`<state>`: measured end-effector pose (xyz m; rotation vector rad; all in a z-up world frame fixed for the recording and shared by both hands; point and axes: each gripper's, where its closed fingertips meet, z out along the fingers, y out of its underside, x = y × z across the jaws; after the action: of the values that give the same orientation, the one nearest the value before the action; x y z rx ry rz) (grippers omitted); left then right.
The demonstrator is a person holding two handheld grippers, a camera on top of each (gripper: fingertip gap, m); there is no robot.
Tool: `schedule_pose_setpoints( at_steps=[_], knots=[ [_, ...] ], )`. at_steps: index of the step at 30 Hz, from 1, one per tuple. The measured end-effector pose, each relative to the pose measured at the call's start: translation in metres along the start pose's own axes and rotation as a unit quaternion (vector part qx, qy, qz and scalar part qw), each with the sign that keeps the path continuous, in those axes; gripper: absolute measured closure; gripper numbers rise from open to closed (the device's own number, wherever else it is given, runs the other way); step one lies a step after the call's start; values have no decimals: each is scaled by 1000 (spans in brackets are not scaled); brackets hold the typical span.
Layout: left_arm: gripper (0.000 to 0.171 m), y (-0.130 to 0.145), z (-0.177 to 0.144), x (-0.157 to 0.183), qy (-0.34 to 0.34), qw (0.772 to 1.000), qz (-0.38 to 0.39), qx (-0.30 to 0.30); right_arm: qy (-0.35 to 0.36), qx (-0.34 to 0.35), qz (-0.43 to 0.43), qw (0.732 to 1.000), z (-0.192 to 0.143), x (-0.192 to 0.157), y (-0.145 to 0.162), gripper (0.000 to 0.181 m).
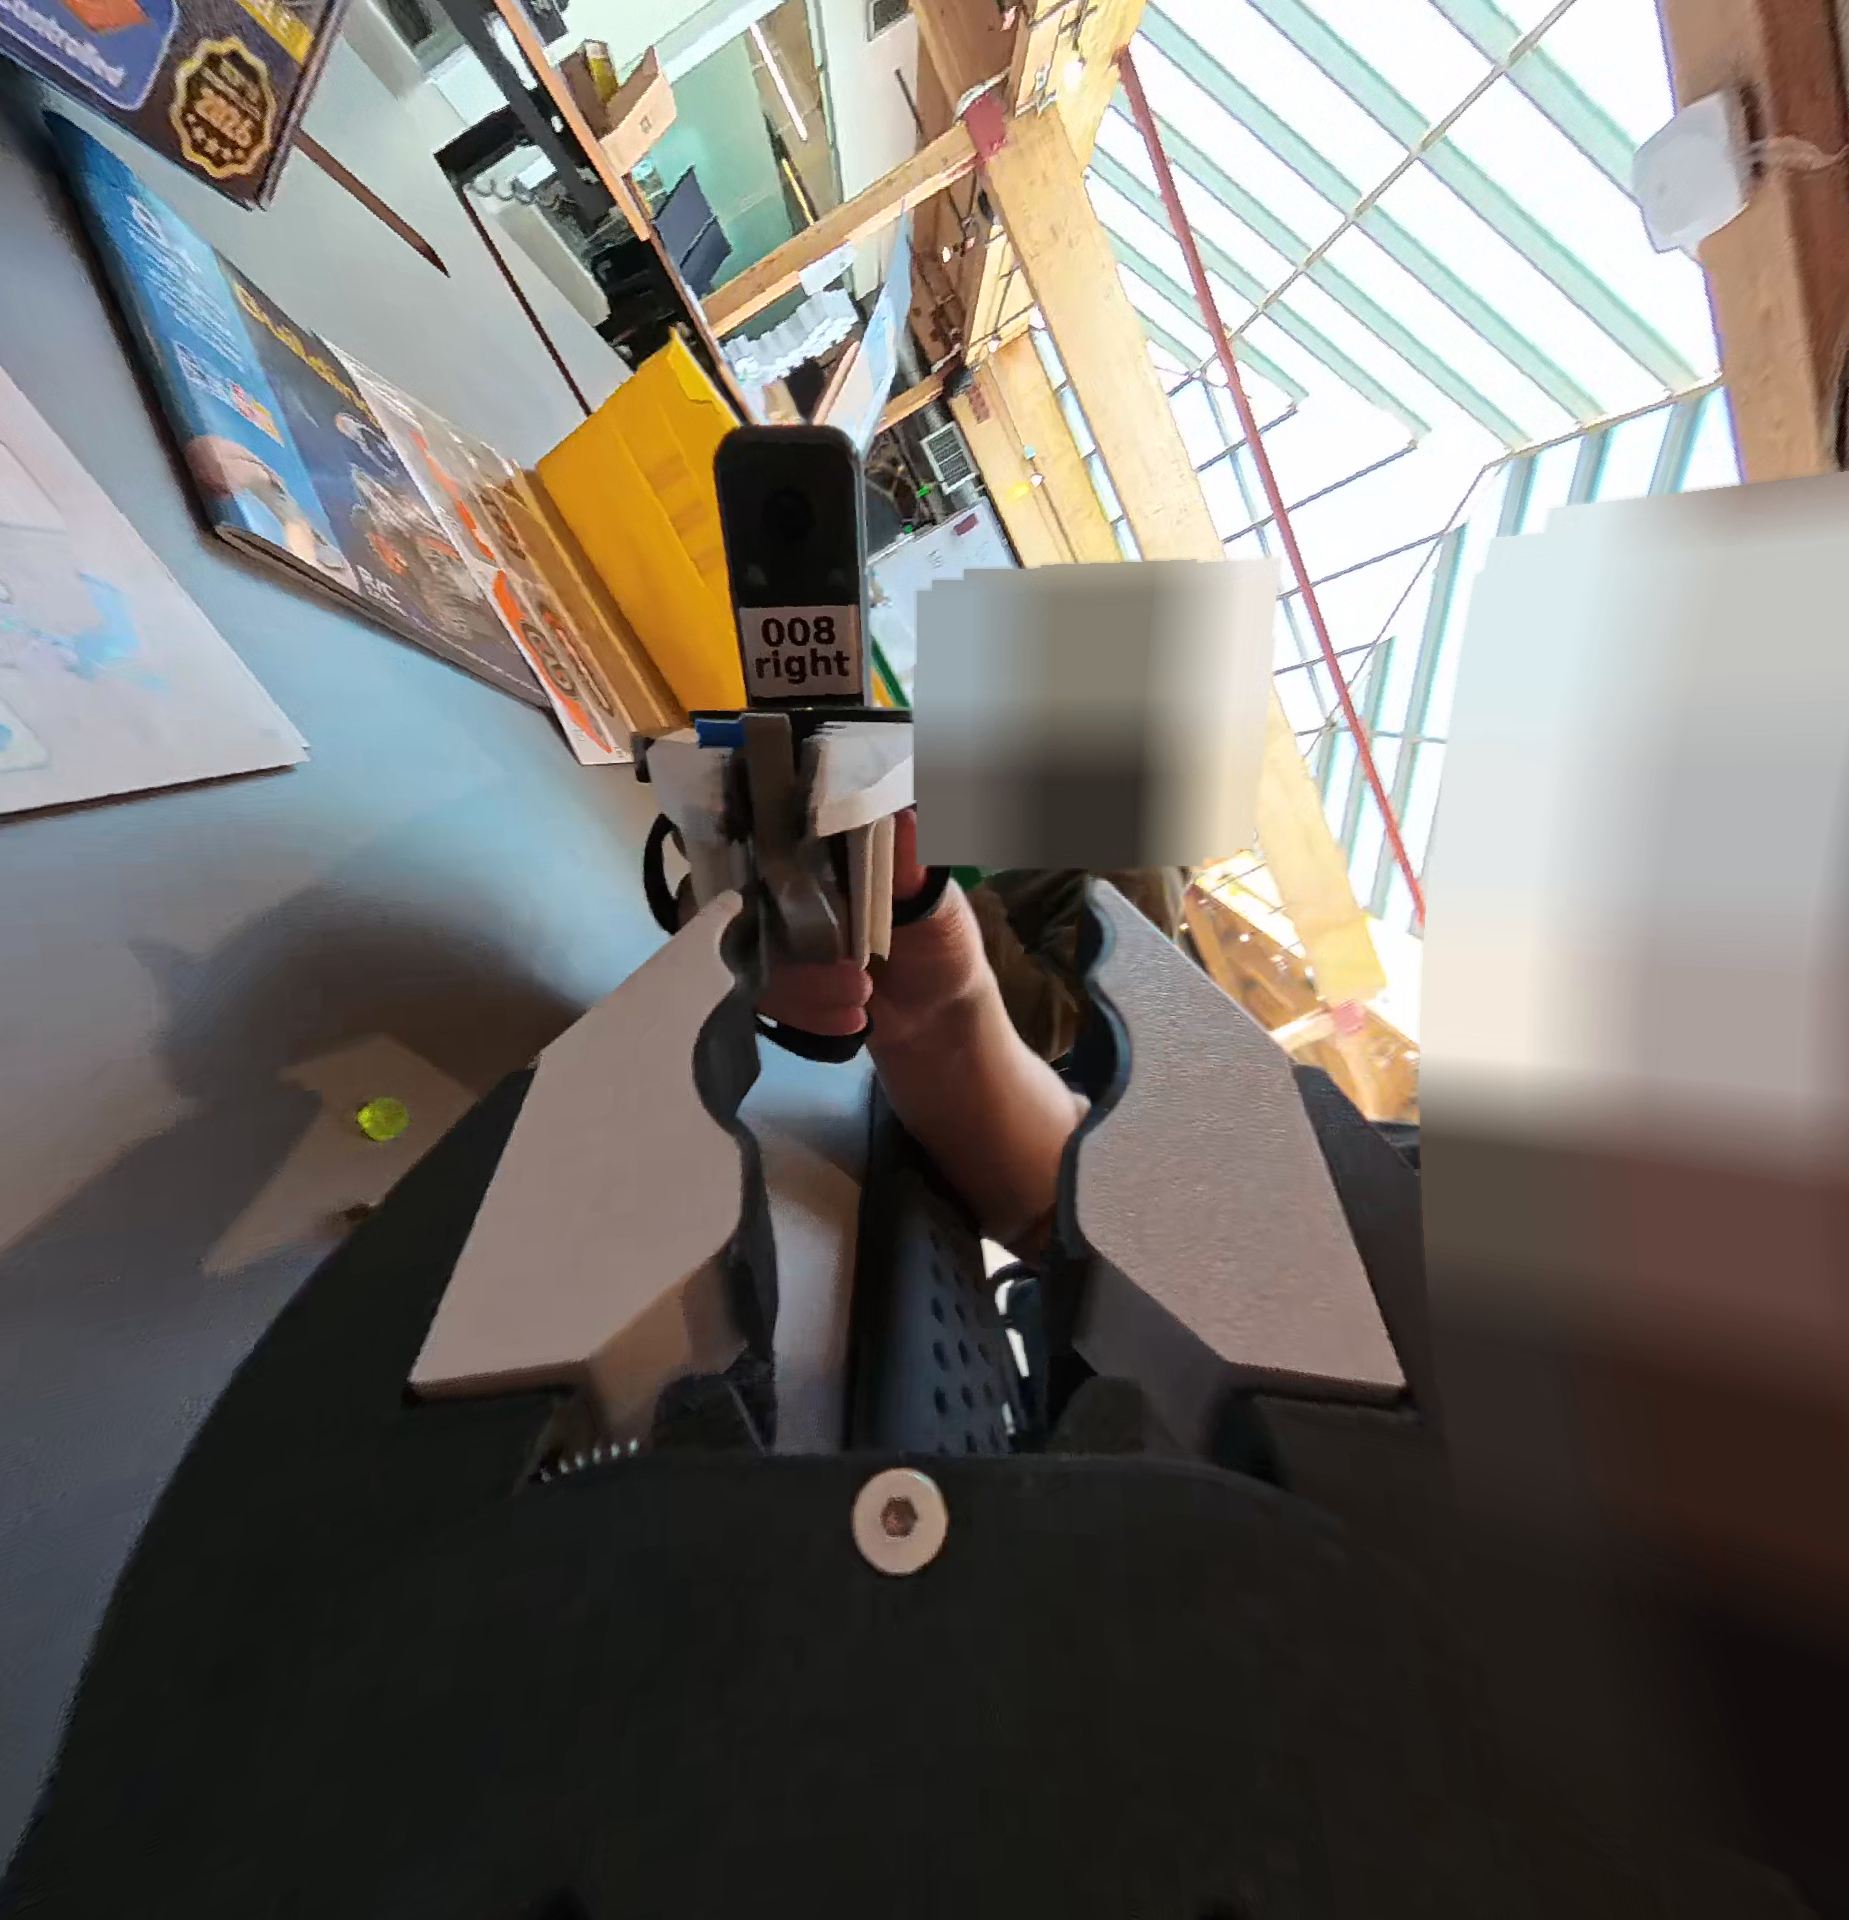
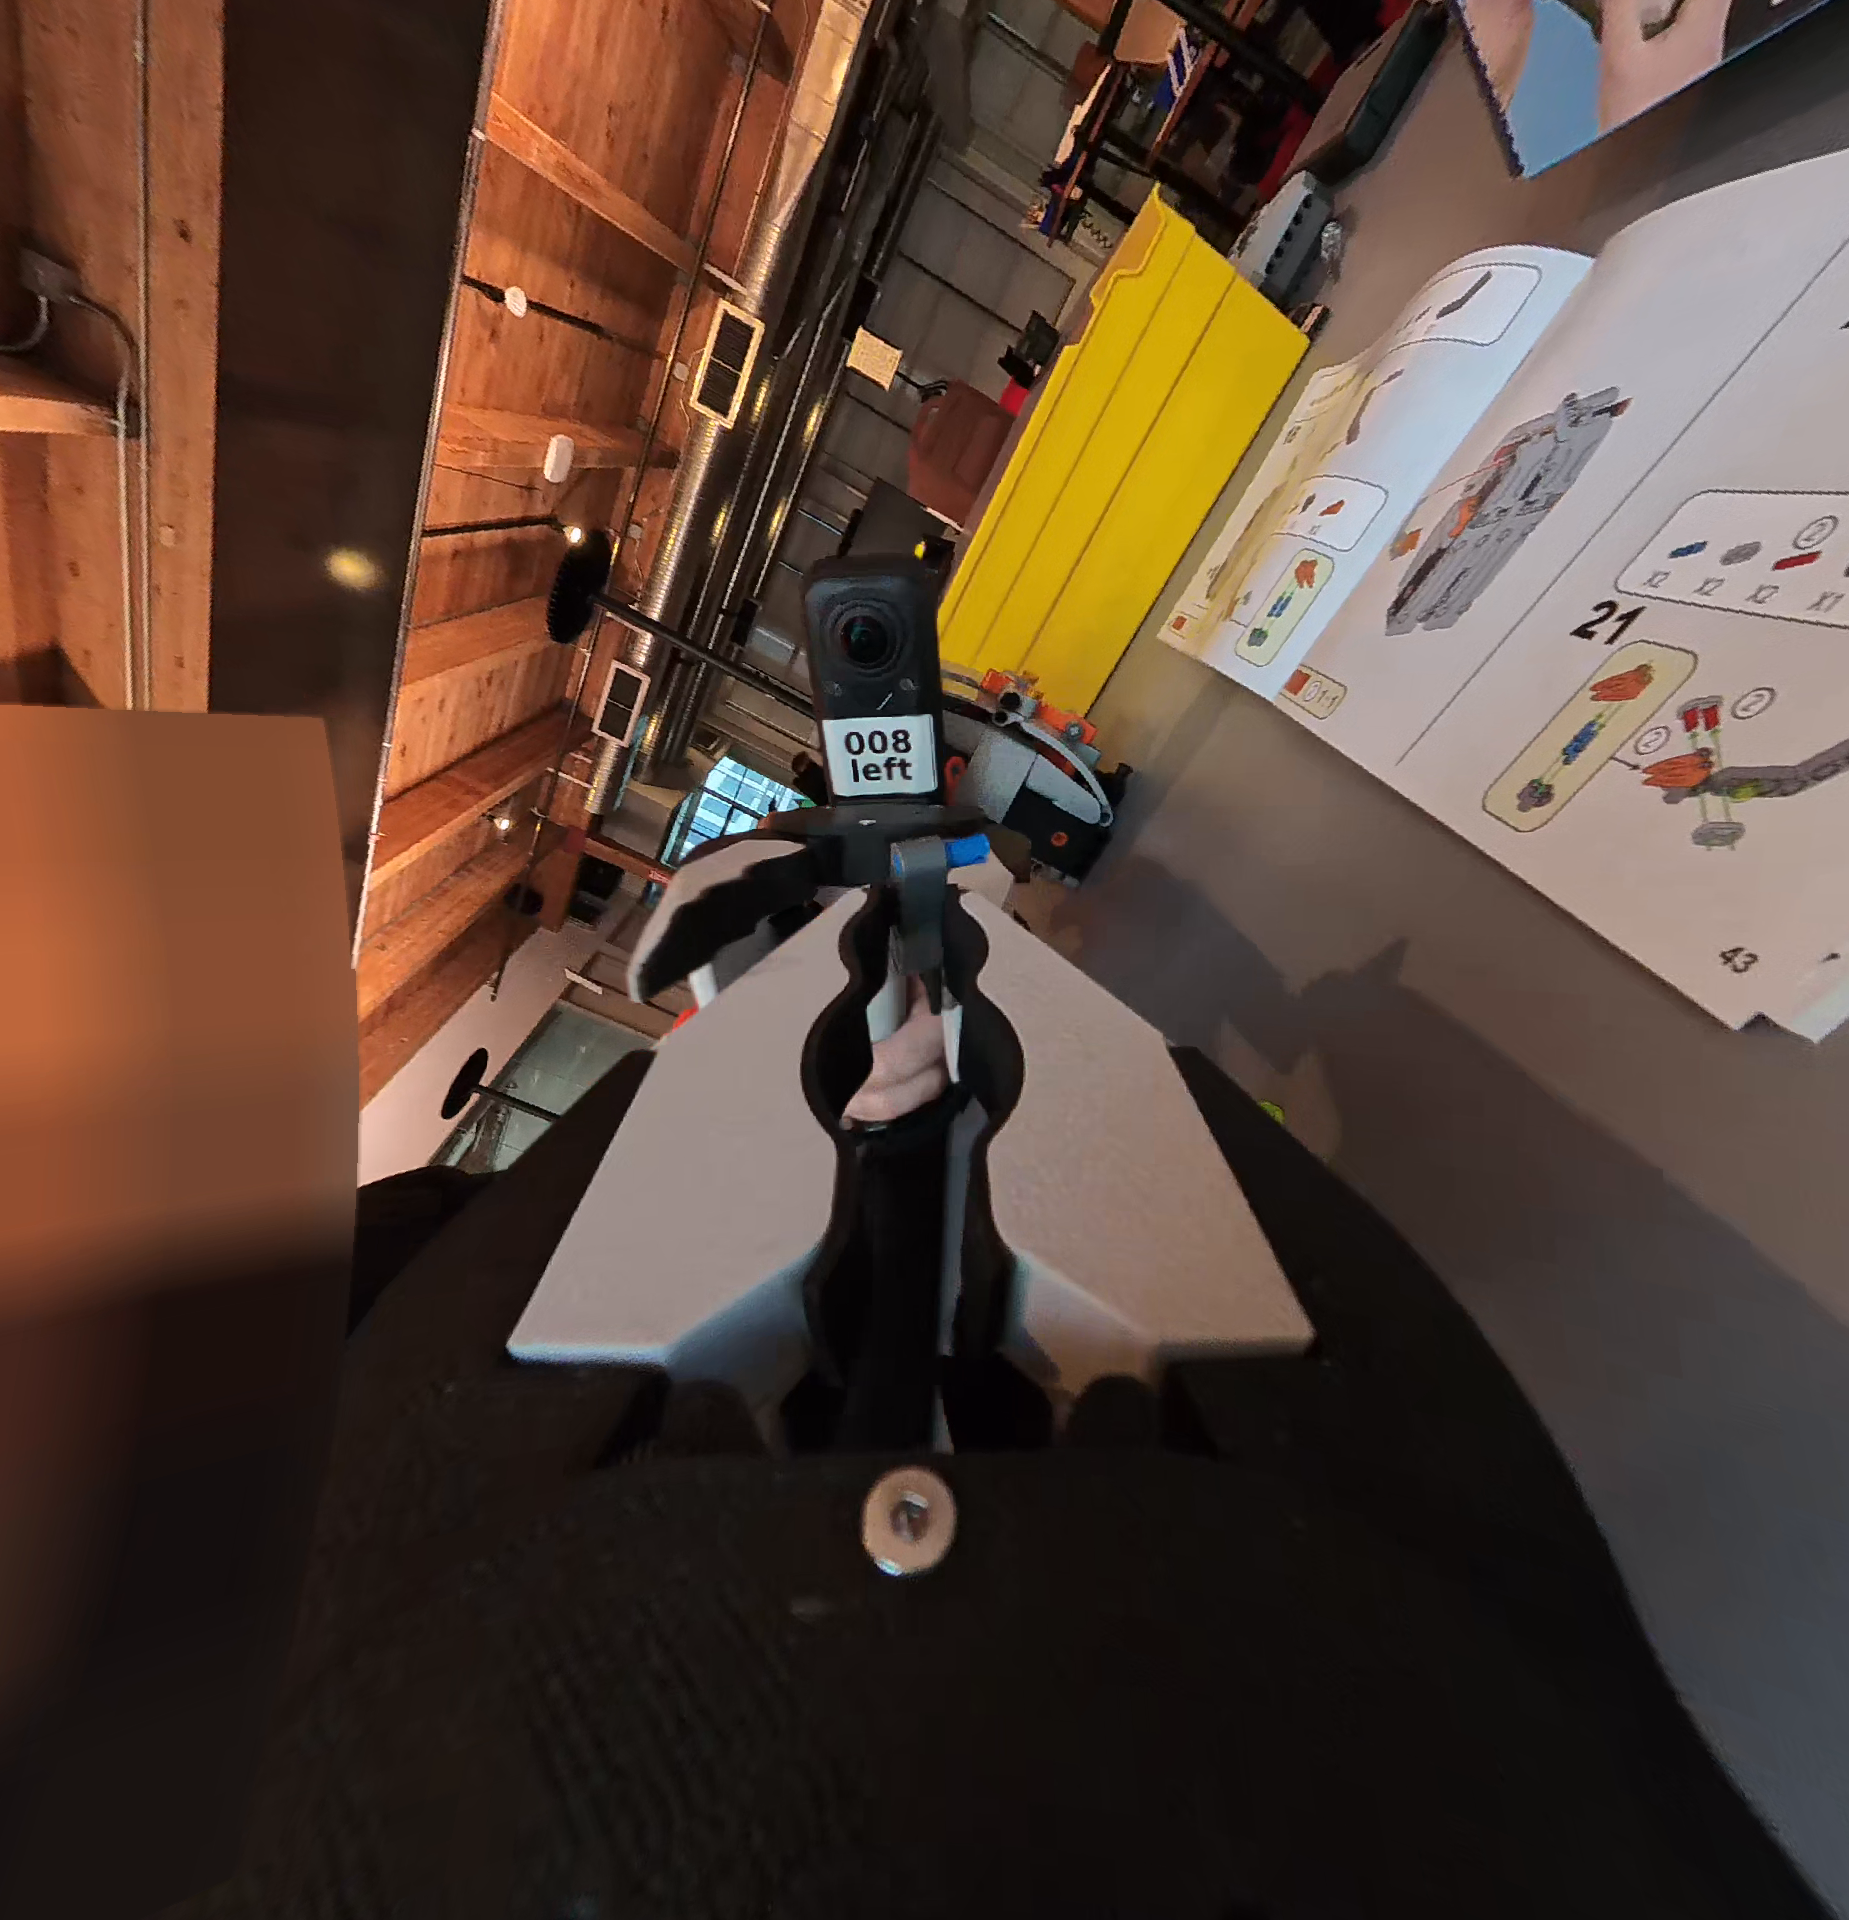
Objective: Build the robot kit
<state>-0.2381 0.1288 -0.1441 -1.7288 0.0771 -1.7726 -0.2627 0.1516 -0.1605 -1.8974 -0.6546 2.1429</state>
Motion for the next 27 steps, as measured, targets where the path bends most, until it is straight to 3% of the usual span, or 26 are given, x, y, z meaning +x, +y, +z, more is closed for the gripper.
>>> schedule_pose_setpoints(
  at_steps=[7,13,25,27],
  knots=[
    [155,0,-9,-17,-113,983,142,-35,4,2,-8,1000,-6,1,-5,173],
    [160,-2,-12,-21,-161,963,211,-40,5,-2,-10,1000,-6,1,-4,173],
    [166,-5,-15,-20,-166,961,218,-38,-10,-2,-31,999,-4,-4,-3,172],
    [166,-7,-16,-18,-159,964,210,-31,-11,1,-59,998,-3,-7,-5,159]
  ],
)
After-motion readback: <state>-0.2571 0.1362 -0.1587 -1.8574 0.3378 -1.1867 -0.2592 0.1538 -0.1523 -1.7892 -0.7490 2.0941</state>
